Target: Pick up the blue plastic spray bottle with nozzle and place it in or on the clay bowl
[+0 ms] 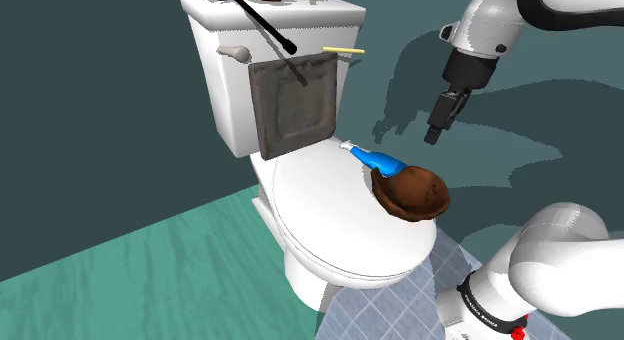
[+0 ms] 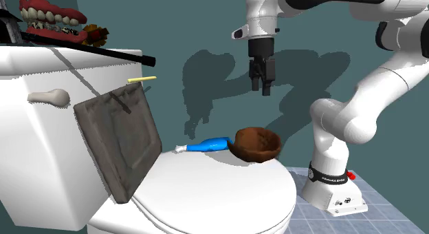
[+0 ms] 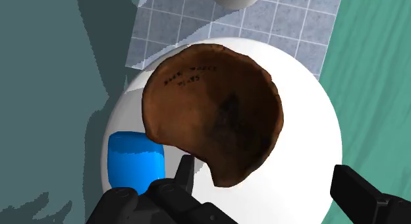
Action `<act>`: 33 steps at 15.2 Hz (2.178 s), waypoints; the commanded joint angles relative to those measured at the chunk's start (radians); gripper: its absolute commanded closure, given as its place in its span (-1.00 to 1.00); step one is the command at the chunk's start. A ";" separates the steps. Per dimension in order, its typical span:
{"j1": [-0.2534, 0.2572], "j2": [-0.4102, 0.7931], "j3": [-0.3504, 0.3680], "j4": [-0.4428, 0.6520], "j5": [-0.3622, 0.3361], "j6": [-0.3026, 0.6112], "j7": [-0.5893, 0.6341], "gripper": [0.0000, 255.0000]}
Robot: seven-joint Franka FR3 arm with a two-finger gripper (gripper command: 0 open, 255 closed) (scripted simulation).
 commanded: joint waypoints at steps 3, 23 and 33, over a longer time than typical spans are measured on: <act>-0.003 0.039 -0.030 -0.023 -0.012 0.062 -0.042 -1.00; 0.014 0.715 -0.276 0.095 0.076 0.585 -0.506 -1.00; 0.017 0.877 -0.280 0.112 0.155 0.712 -0.599 -1.00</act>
